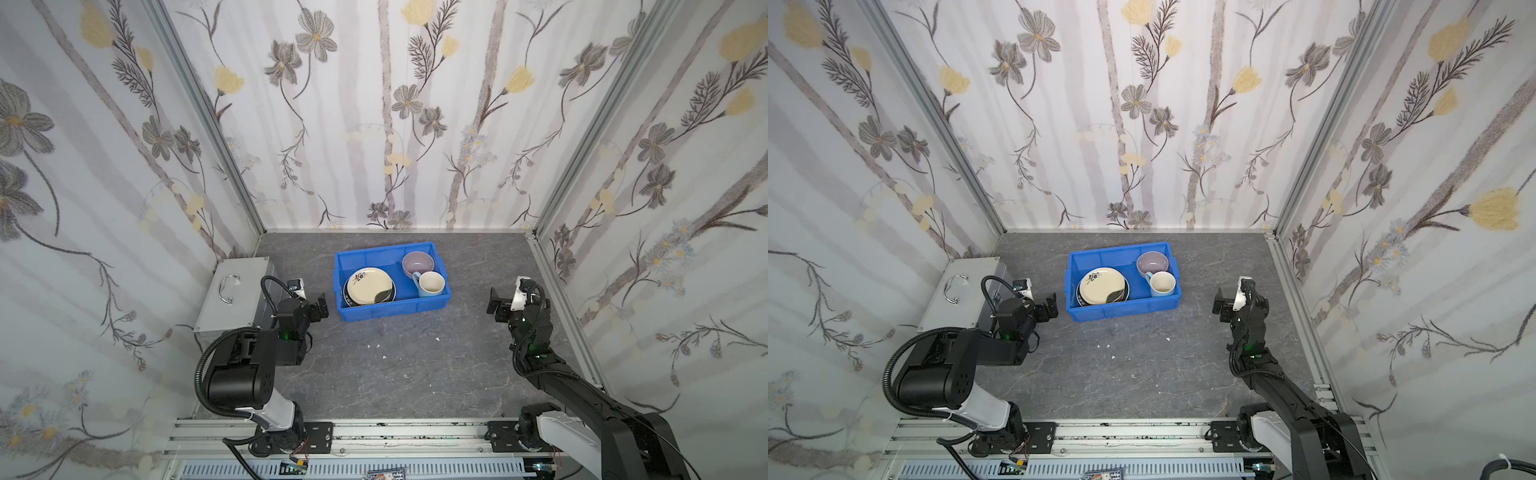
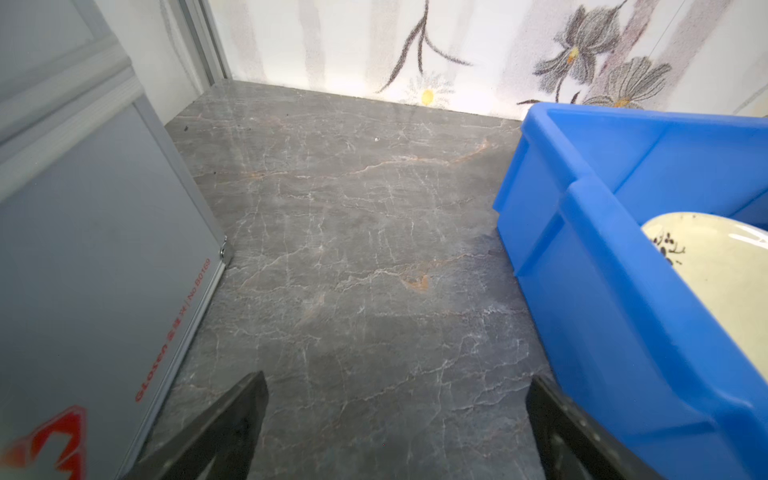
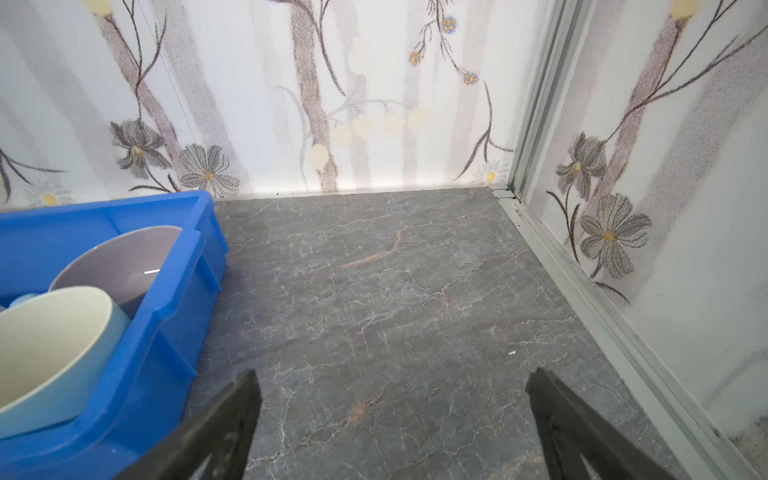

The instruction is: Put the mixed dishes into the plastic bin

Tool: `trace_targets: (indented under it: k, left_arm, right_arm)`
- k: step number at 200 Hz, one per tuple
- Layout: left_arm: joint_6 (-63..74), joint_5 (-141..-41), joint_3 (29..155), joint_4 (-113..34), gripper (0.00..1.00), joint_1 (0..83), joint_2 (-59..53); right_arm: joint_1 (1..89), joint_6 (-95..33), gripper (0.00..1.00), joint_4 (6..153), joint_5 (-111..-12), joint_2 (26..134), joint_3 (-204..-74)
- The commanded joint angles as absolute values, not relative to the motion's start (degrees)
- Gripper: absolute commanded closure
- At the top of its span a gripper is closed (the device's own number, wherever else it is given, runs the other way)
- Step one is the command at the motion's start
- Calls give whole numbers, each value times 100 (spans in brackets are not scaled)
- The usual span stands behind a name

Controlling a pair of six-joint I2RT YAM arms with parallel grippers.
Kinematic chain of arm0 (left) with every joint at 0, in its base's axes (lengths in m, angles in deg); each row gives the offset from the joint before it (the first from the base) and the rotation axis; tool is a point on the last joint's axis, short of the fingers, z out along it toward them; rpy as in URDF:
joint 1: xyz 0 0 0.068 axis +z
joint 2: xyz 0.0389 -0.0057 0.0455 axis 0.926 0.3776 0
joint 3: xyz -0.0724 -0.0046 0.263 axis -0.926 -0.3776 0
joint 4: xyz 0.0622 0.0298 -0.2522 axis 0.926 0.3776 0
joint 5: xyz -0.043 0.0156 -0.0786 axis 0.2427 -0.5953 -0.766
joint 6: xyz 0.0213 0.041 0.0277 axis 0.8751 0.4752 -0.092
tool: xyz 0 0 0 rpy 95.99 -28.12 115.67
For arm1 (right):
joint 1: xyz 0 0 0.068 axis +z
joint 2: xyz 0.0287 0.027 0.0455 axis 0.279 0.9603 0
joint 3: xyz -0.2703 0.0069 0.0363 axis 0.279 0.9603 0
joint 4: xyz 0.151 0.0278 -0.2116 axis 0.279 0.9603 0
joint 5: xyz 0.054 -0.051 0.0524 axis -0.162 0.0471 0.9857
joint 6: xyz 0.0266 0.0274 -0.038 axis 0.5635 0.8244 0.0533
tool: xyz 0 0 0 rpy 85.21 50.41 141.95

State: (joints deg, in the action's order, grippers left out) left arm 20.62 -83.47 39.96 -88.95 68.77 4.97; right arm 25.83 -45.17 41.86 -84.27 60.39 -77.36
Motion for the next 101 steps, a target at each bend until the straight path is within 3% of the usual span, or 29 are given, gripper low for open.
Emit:
trace_targets:
  k: [1,37,101]
  left_arm:
    - [2076,-8423,4153,-8913,0,6909,519]
    - [2072,-8502,4183,-8825,0,6938,510]
    - [2072,-8498,4187,-8820,0,6940,508]
  right_arm:
    - [2548,-4577,0,2926,-8460,6157,-7441]
    - [2487,-4652,0,1895,-8404,6487,-7325]
    - [2410,-4656,0,2350,-8306,6746,-7687]
